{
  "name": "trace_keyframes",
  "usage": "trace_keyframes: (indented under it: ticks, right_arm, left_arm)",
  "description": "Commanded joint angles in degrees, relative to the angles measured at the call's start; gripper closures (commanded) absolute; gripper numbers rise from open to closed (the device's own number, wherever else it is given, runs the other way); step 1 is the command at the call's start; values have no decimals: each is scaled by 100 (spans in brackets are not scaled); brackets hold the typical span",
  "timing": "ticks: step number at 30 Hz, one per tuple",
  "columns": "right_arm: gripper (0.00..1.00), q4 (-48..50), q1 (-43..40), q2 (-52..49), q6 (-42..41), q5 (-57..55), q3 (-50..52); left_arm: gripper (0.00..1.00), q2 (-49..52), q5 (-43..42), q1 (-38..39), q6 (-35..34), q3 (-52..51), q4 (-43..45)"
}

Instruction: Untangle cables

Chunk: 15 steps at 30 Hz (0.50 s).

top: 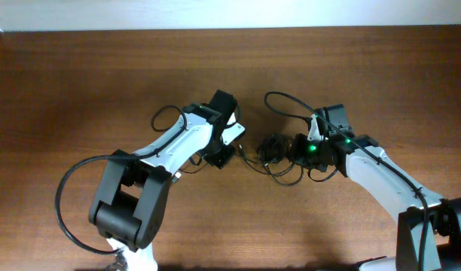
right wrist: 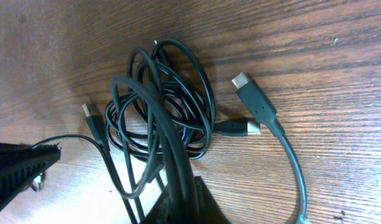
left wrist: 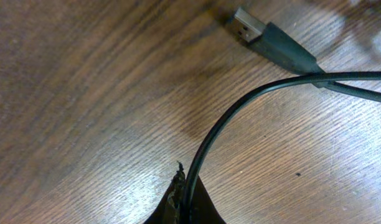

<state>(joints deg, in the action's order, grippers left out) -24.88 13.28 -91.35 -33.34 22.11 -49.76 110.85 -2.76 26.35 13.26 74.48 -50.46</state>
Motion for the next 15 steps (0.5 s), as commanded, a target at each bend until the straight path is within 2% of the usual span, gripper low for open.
trace_keyframes:
  ticks: [1, 4, 7, 10, 15]
  right_arm:
    - [89, 17, 20, -37, -13, -105, -39]
    - [88, 17, 20, -37, -13, -184, -39]
    - [89, 11, 20, -37, -13, -376, -39]
    - [89, -2, 20, -63, -17, -503, -39]
    - [89, -2, 20, -81, -17, -501, -39]
  left_arm:
    - [100, -28, 46, 13, -422, 616, -356]
    - [100, -492, -813, 13, -463, 1939, -1001]
    - [100, -1099, -1519, 13, -463, 2756, -1043]
    - [100, -1775, -1652, 13, -466, 3254, -918]
    - [100, -2778, -1635, 11, -667, 3309, -280]
